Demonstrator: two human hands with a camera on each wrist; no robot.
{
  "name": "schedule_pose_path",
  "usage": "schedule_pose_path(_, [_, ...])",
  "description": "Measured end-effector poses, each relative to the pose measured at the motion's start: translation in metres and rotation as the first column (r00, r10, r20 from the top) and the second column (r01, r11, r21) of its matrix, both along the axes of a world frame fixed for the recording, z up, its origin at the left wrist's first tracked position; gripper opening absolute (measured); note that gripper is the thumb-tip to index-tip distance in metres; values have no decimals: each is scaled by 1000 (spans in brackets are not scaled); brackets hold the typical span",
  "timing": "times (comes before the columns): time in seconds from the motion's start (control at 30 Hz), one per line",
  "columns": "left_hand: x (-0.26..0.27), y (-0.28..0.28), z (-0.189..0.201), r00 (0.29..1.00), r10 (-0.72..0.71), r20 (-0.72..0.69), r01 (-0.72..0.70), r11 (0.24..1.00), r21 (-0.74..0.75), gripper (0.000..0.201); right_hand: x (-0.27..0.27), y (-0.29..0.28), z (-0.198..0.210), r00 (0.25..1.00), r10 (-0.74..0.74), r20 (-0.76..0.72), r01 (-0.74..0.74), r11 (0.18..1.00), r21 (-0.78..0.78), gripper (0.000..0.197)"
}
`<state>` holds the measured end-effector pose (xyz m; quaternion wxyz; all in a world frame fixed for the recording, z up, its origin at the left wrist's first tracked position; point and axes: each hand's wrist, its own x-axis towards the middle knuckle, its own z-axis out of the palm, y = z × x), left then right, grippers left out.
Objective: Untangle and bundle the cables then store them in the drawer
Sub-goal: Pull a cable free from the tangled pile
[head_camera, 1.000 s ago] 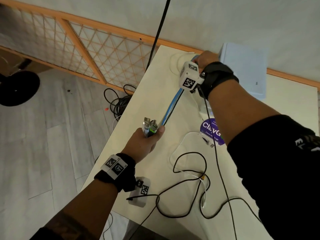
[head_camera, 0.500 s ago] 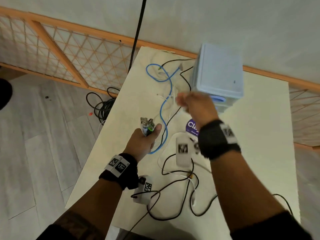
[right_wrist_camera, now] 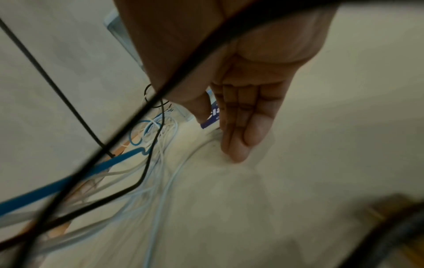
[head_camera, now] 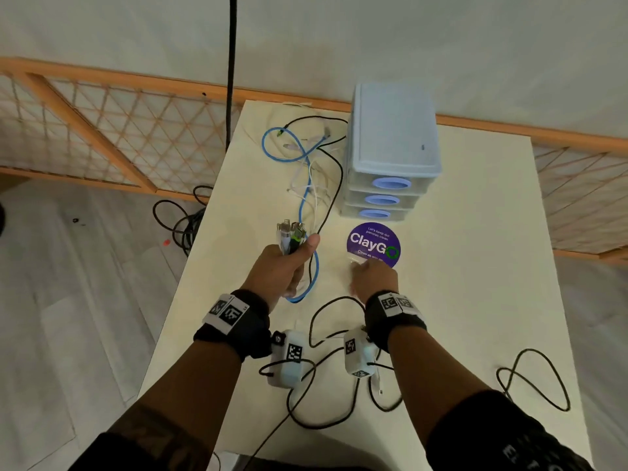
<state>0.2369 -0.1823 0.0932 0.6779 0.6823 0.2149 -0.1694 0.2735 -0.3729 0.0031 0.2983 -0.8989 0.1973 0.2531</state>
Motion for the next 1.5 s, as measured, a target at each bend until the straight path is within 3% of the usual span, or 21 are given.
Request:
schedule_pose_path(0.27, [-2, -8, 4, 999, -30, -19, 29, 999, -40, 60, -17, -23, 0, 990, -89, -112, 80, 994, -78, 45])
schedule_pose_path(0.4, [-8, -12, 3, 999, -33, -27, 32, 999, -38, 59, -16, -26, 3, 982, -124, -141, 107, 986, -126, 38])
schedule_pose_path(0.6, [-19, -9, 3, 999, -34, -24, 33, 999, -37, 60, -20, -27, 8, 943, -307, -125, 304, 952, -37, 34])
schedule_pose_path(0.8, [-26, -3, 3, 999, -30, -10, 29, 998, -52, 60, -25, -23, 10, 913, -392, -116, 398, 916, 39, 28])
schedule_pose_path(0.93, [-29, 0, 4, 1000, -23, -4, 22, 998, -63, 61, -25, -27, 21, 935, -342, -92, 351, 930, 108, 34])
schedule_pose_path(1.07, [-27, 0, 8, 1000, 5, -16, -7, 994, -105, 61, -27, -28, 50, 931, -309, 194, 244, 923, 298, 16])
schedule_pose_path(1.13, [-25, -2, 12, 1000, 11, -26, -14, 991, -131, 61, -32, -25, 83, 841, -430, 327, 243, 842, 481, 19])
schedule_pose_path(1.2, [-22, -7, 16, 1000, -2, -24, -2, 989, -149, 60, -36, -20, 123, 771, -518, 370, 144, 708, 691, 17])
schedule_pose_path(1.27, [-19, -11, 22, 1000, -25, -12, 23, 984, -176, 58, -38, -12, 152, 797, -468, 383, 0, 634, 773, 16])
schedule_pose_path(1.4, [-13, -19, 27, 997, -82, 5, 80, 964, -254, 59, -44, 8, 145, 913, -234, 333, -38, 766, 642, 7])
schedule_pose_path(1.5, [-12, -28, 29, 989, -138, 57, 147, 957, -251, 52, -57, 20, 128, 950, -155, 270, -42, 795, 605, 8])
